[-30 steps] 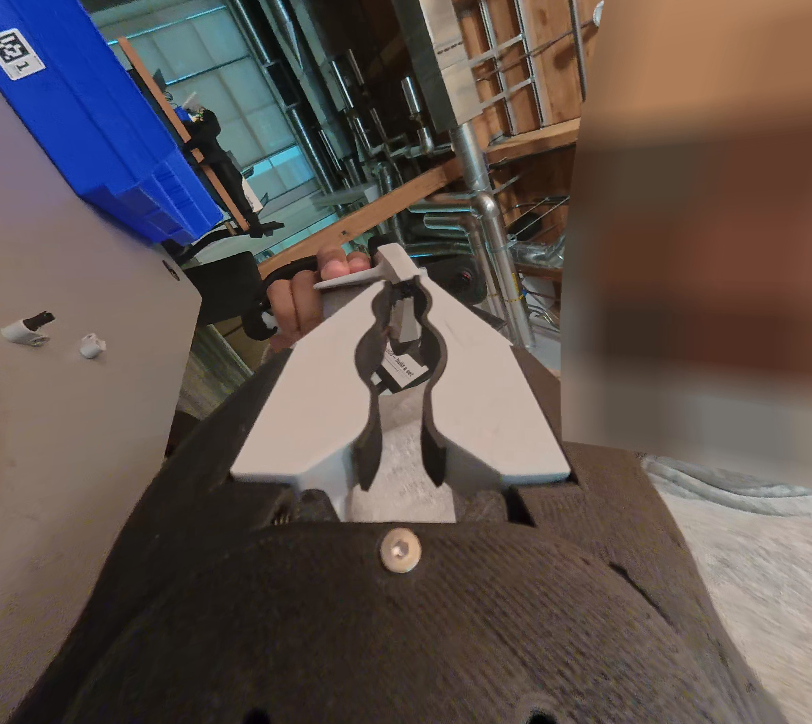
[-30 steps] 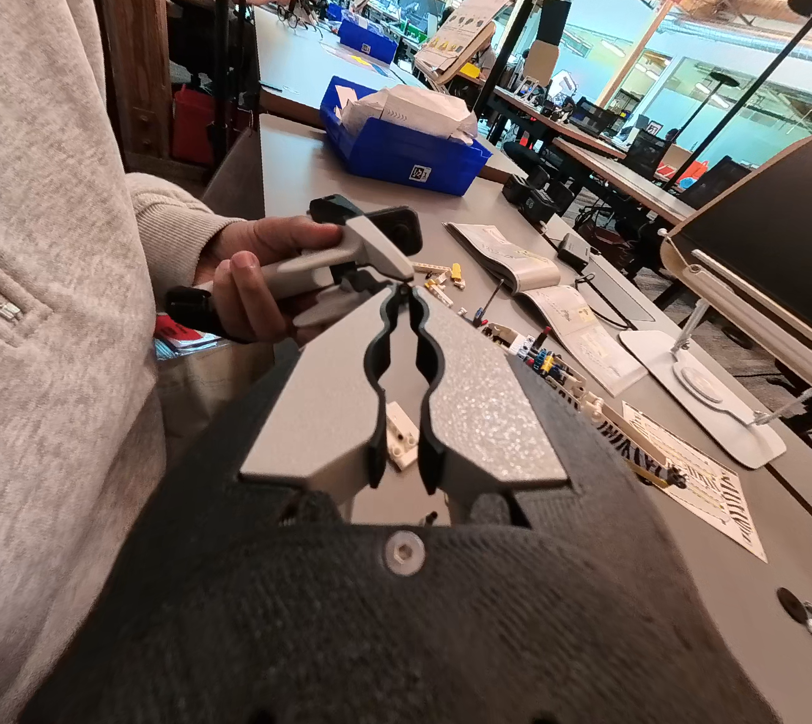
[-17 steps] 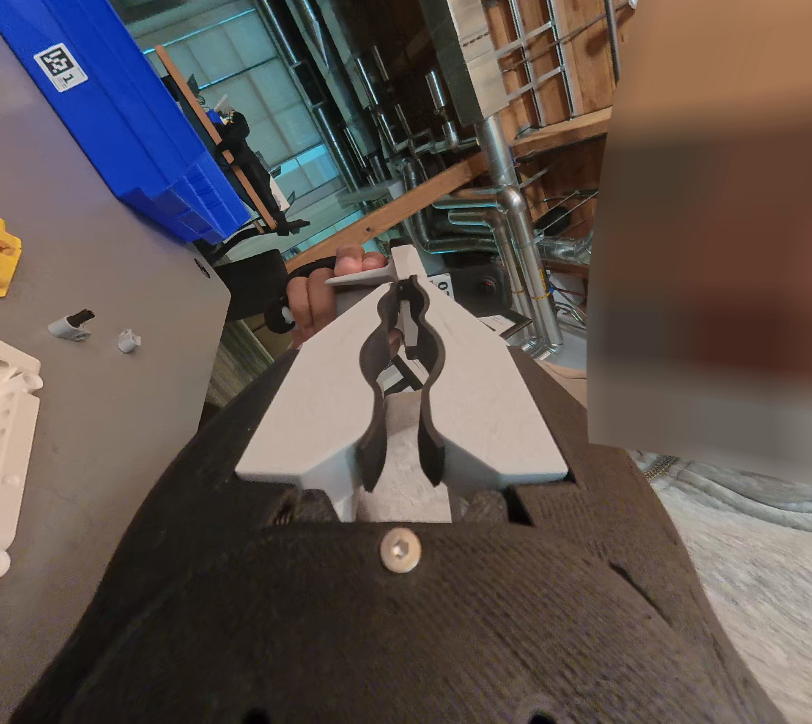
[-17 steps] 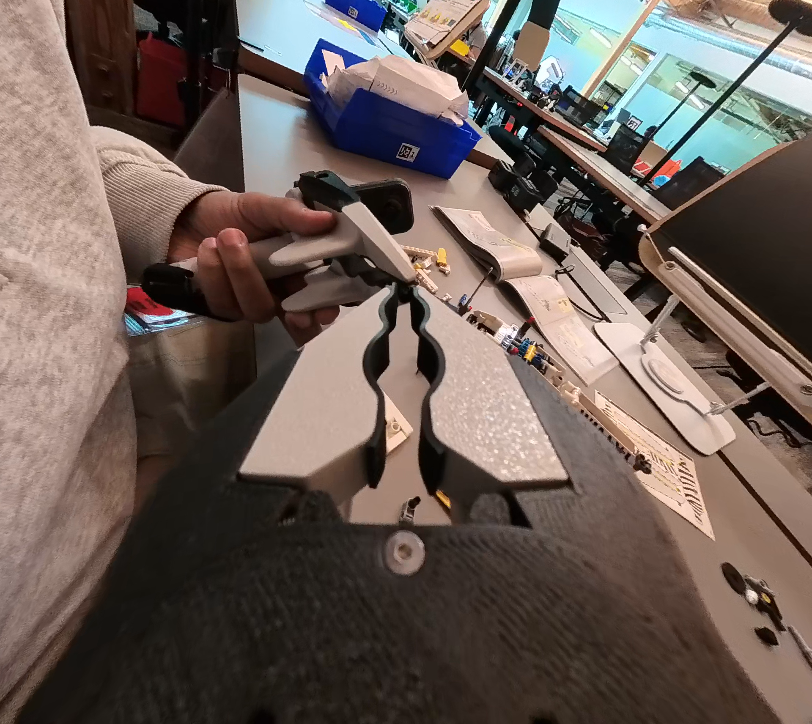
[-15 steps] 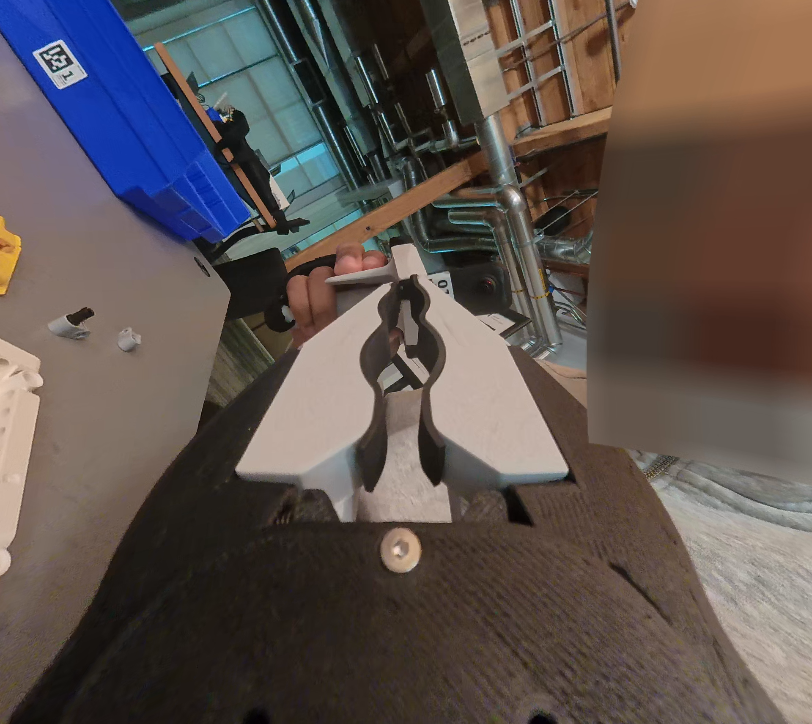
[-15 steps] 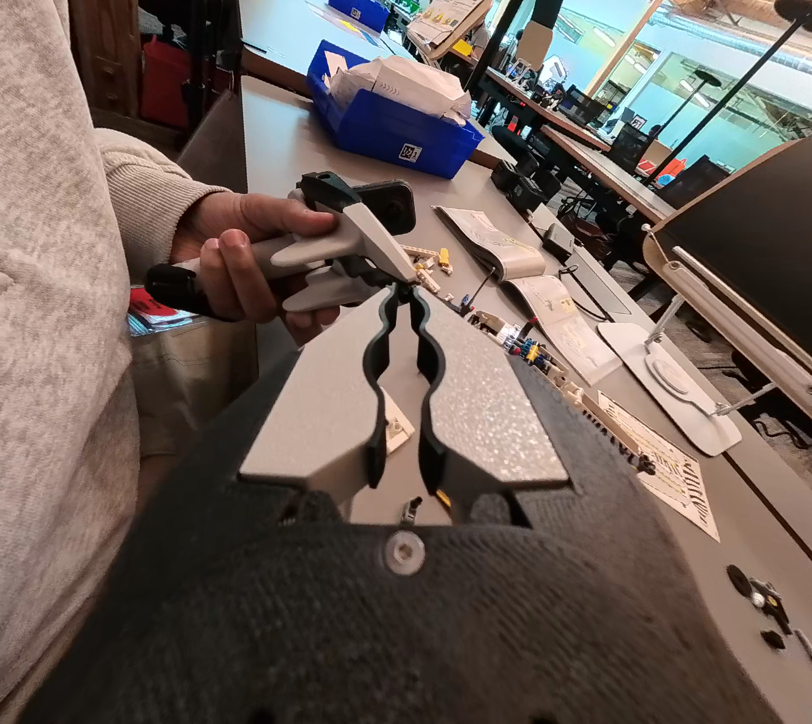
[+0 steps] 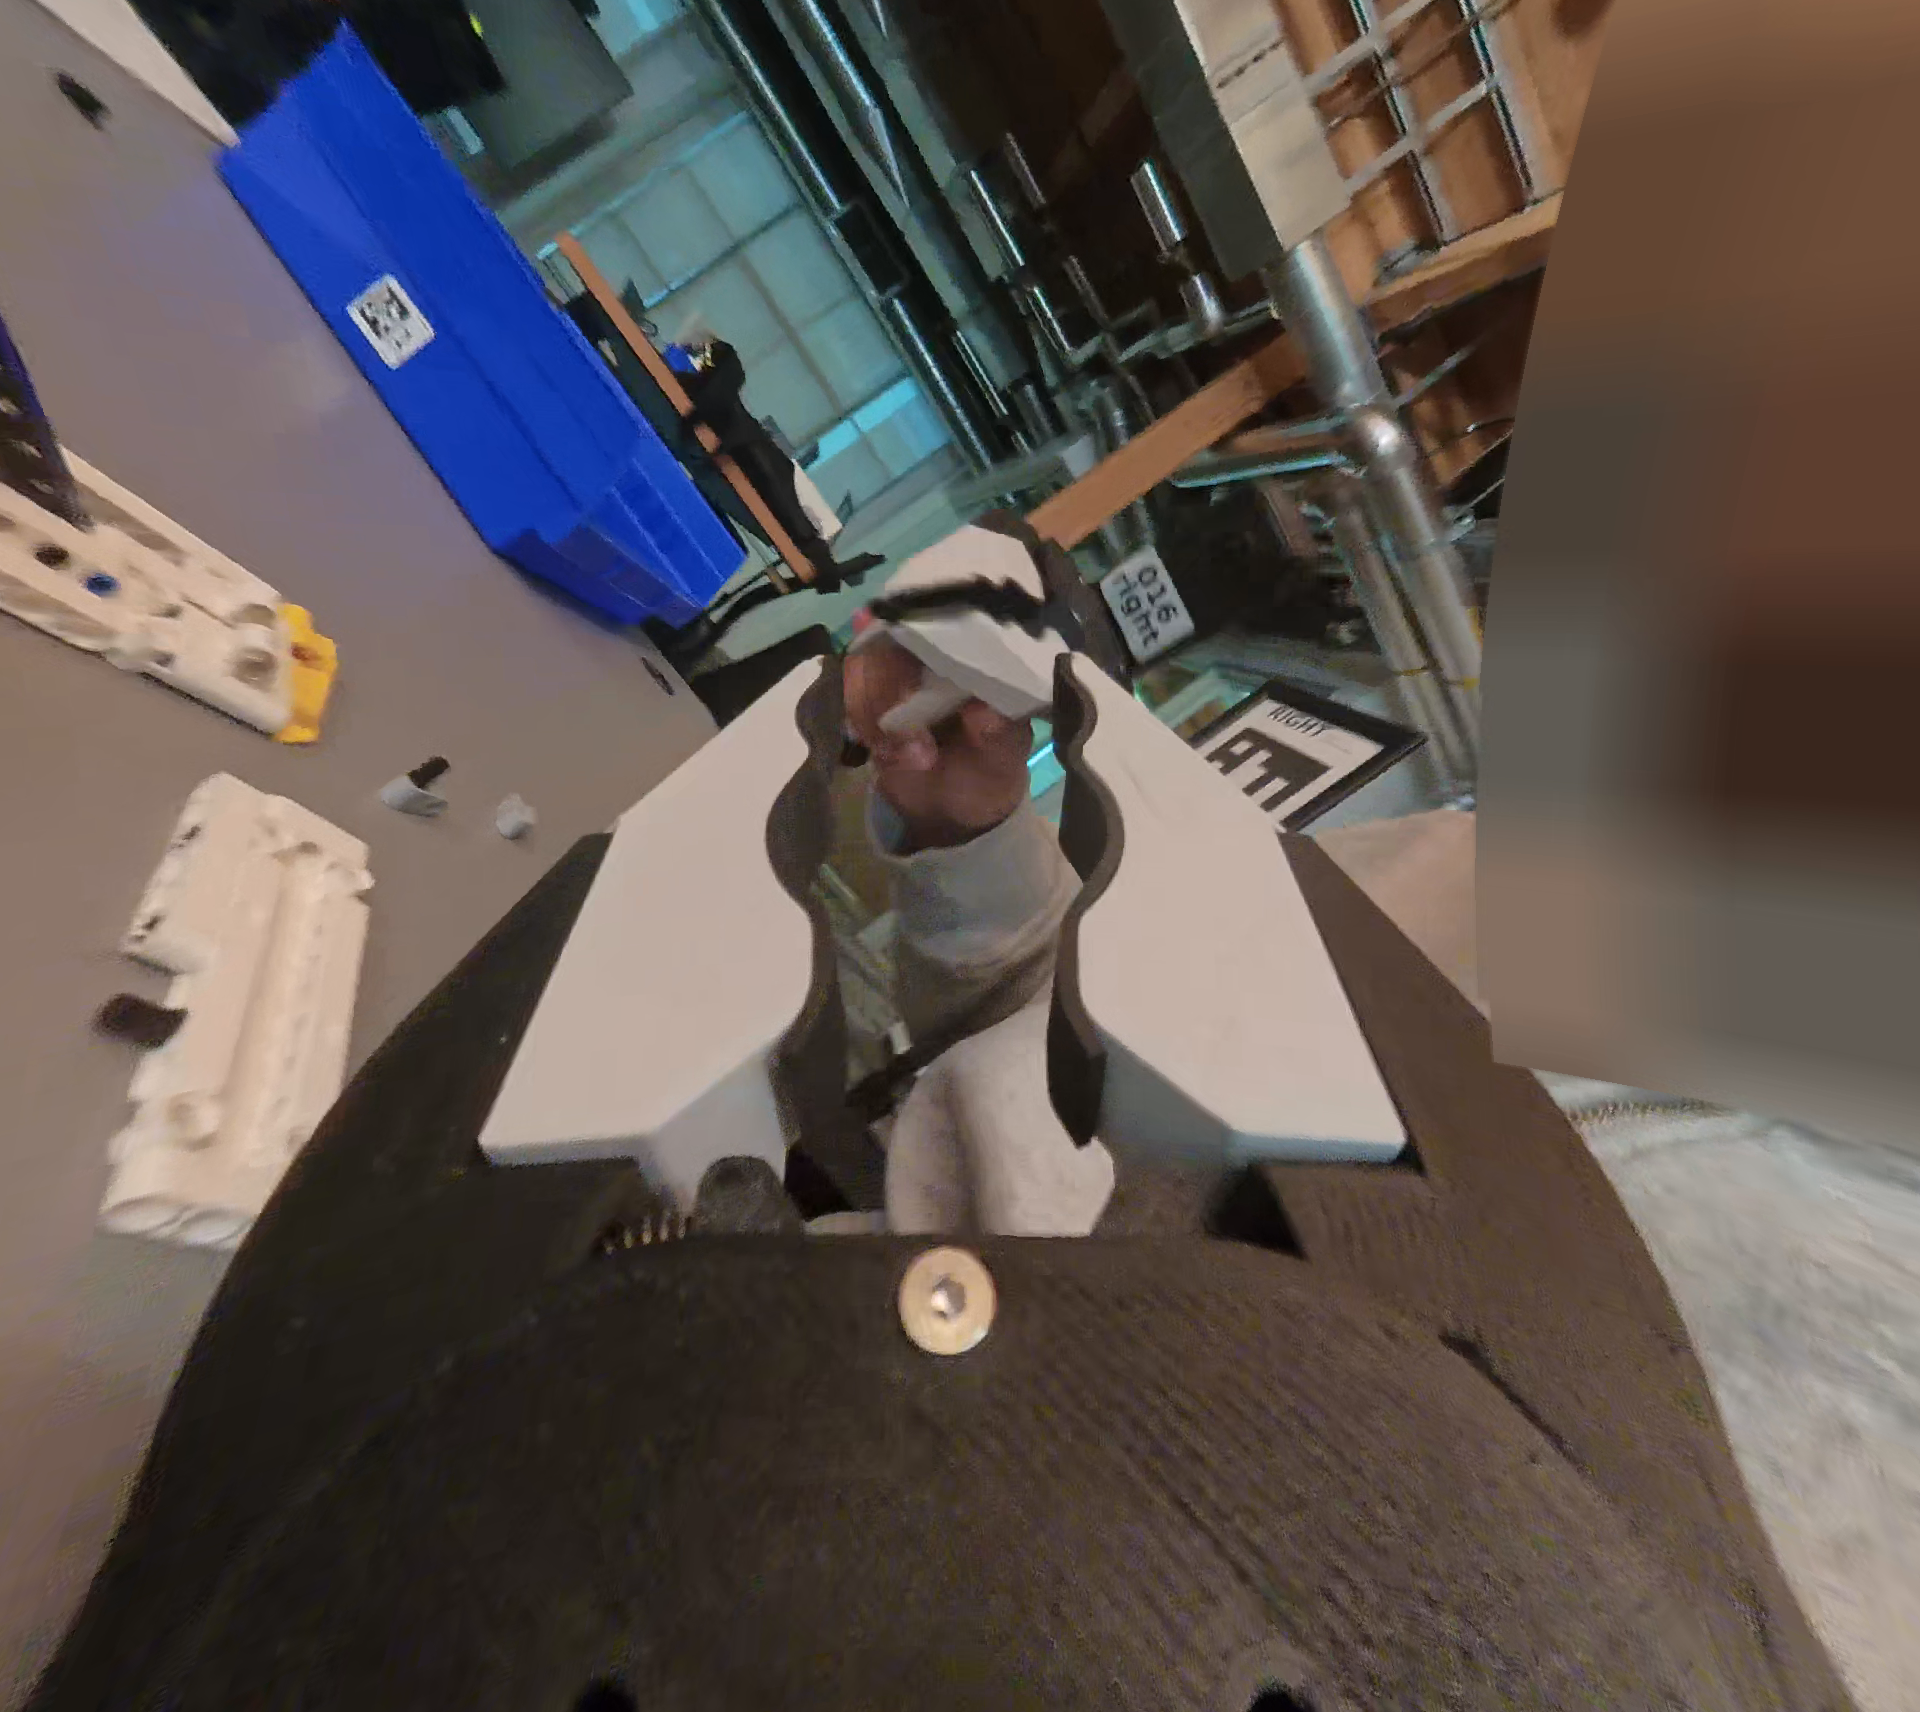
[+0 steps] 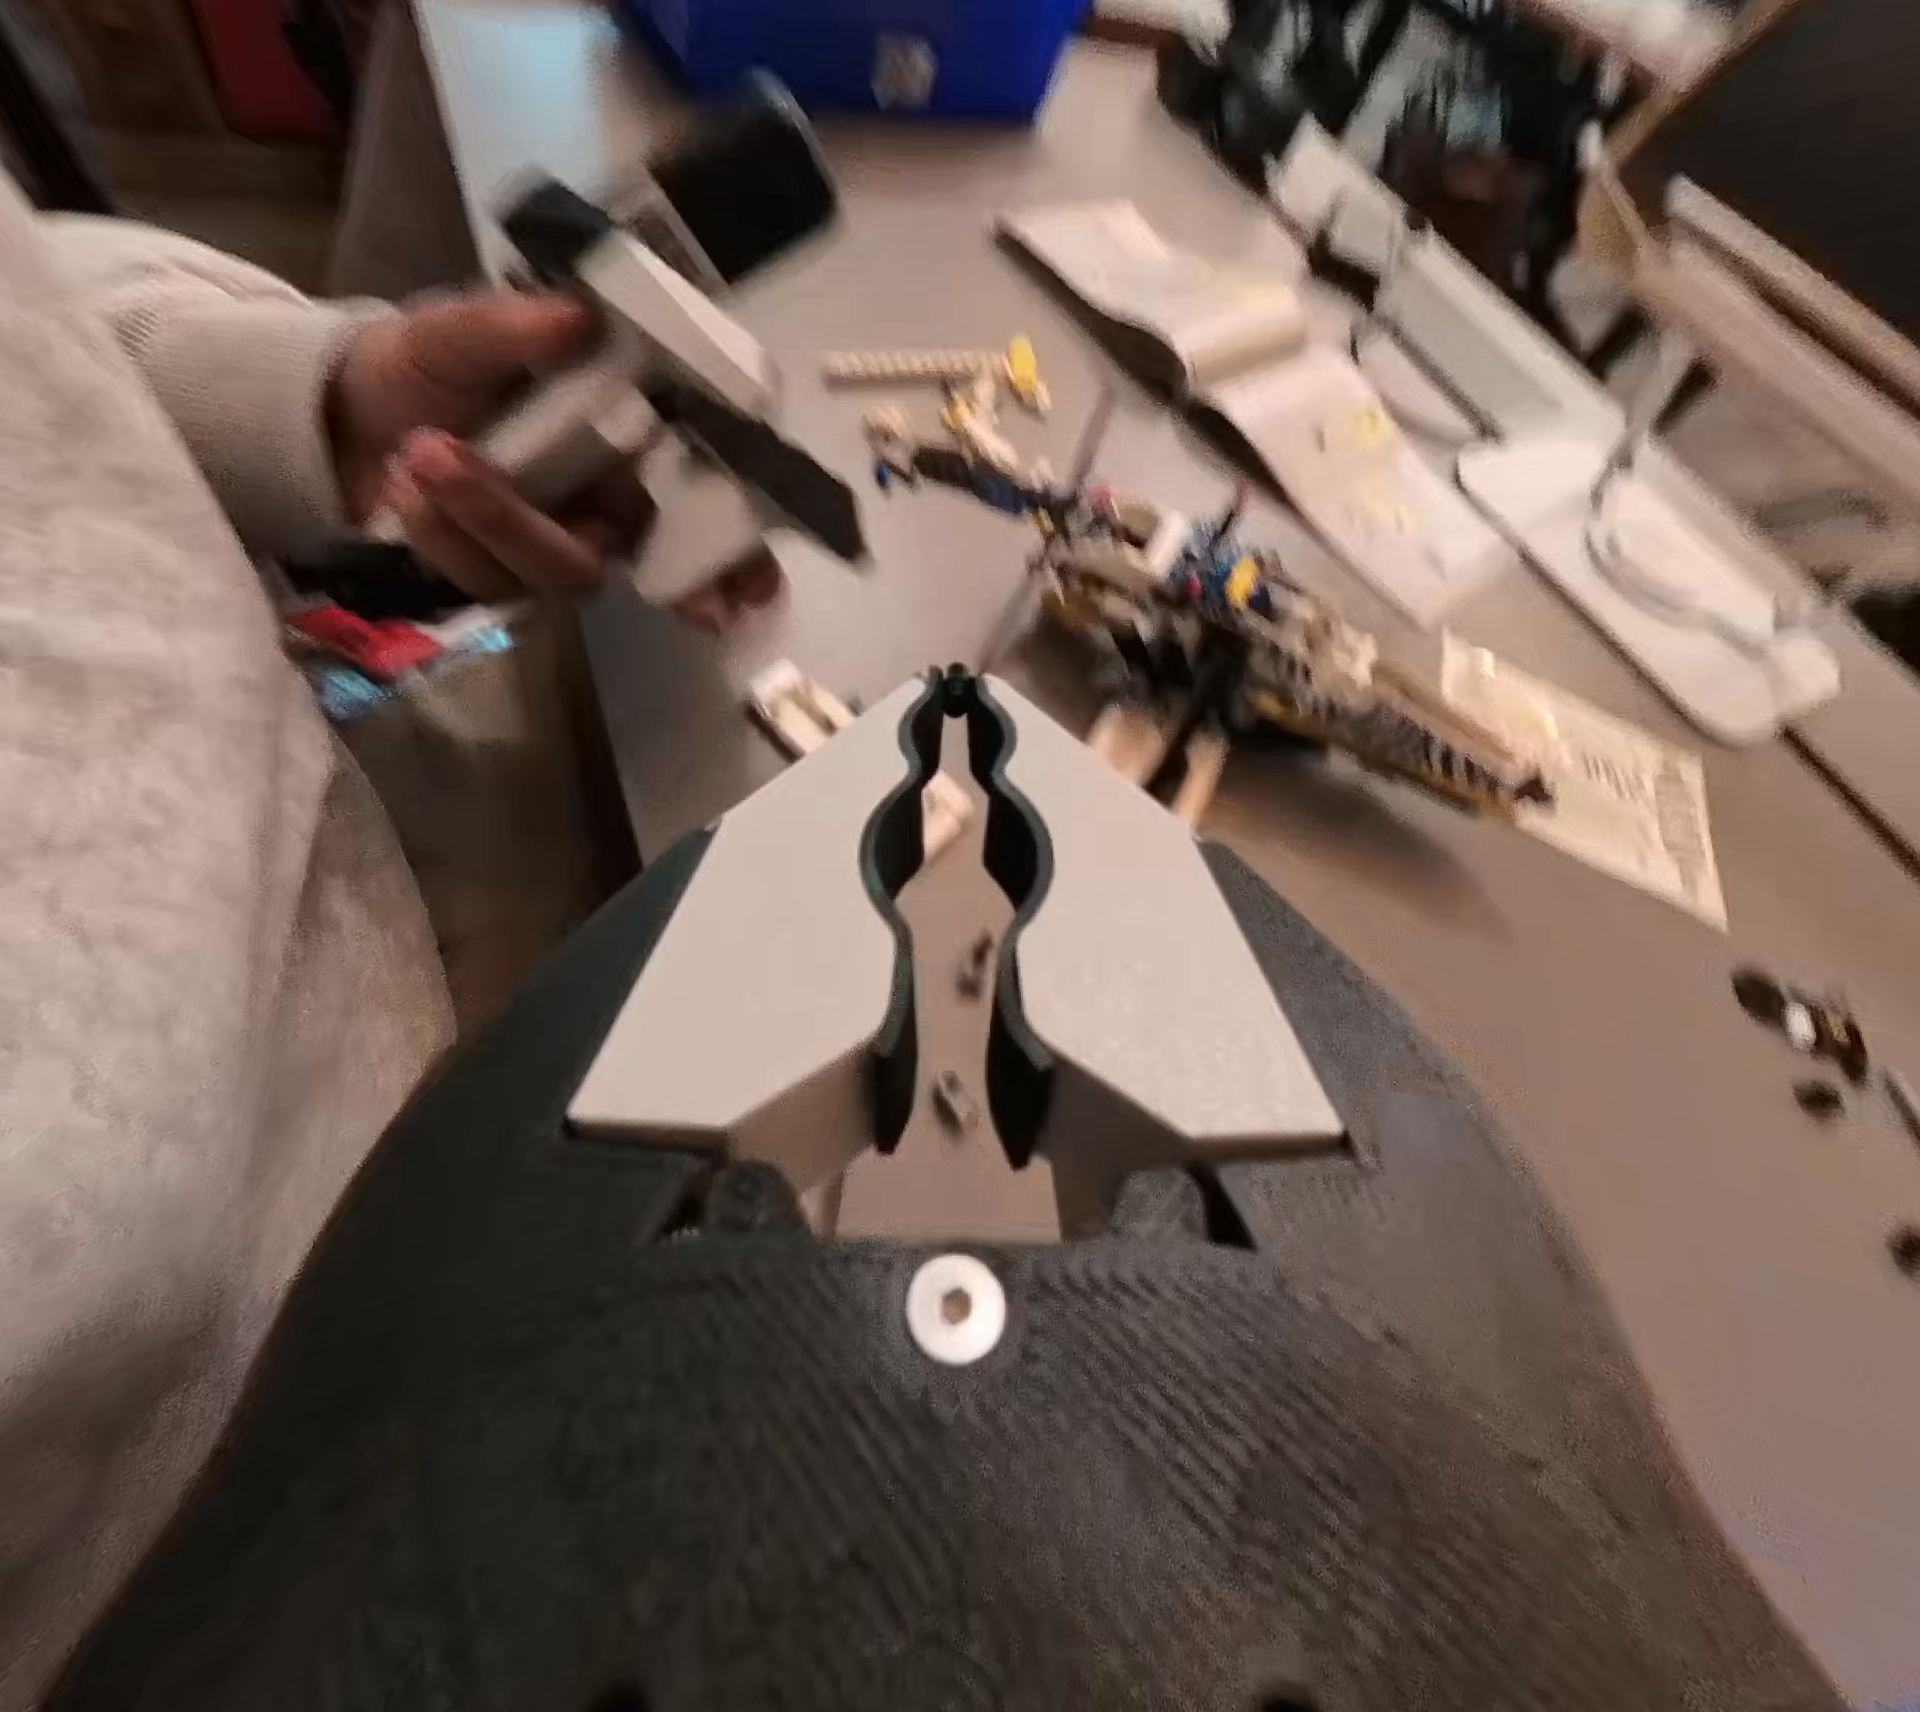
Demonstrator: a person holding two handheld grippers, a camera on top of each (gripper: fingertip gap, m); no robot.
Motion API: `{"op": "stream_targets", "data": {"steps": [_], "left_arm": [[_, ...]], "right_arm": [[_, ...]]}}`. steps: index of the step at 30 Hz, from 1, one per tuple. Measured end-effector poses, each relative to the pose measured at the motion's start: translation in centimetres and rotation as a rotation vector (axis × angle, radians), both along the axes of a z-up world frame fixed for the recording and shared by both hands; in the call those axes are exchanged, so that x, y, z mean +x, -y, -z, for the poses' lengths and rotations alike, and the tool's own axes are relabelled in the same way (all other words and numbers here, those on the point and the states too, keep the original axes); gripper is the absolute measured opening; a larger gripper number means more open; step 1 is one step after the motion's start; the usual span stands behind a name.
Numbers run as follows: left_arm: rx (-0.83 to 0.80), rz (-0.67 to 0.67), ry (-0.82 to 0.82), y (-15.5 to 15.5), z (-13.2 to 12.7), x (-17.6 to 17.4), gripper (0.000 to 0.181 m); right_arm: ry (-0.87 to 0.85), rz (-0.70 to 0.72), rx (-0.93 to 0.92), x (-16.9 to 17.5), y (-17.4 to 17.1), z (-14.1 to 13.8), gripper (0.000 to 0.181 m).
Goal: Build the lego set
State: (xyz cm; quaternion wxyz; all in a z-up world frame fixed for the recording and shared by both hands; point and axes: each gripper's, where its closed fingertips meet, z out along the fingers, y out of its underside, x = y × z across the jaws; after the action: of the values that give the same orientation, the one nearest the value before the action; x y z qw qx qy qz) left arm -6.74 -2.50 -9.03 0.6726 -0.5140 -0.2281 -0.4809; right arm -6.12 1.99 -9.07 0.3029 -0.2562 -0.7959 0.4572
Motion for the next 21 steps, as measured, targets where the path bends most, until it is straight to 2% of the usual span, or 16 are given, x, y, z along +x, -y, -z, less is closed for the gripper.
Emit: {"op": "stream_targets", "data": {"steps": [1, 4, 9, 15, 21], "left_arm": [[0.01, -0.014, -0.03, 0.6, 0.0, -0.1, 0.038], [0.024, -0.046, -0.074, 2.1, 0.3, -0.4, 0.036], [0.015, -0.052, -0.119, 3.4, 1.2, -0.1, 0.036], [0.003, -0.044, -0.17, 3.8, 1.8, 0.3, 0.036], [0.038, -0.037, -0.118, 4.2, 1.5, -0.2, 0.035]], "right_arm": [[0.064, 0.05, 0.04, -0.3, -1.5, 0.8, 0.003], [0.279, 0.162, 0.178, -0.7, -5.2, 4.1, 0.003], [0.597, 0.145, 0.385, 1.1, -6.4, 9.2, 0.003], [0.767, 0.101, 0.474, 2.0, -6.2, 10.9, 0.003], [0.813, 0.106, 0.499, 1.7, -6.1, 11.8, 0.003]]}}
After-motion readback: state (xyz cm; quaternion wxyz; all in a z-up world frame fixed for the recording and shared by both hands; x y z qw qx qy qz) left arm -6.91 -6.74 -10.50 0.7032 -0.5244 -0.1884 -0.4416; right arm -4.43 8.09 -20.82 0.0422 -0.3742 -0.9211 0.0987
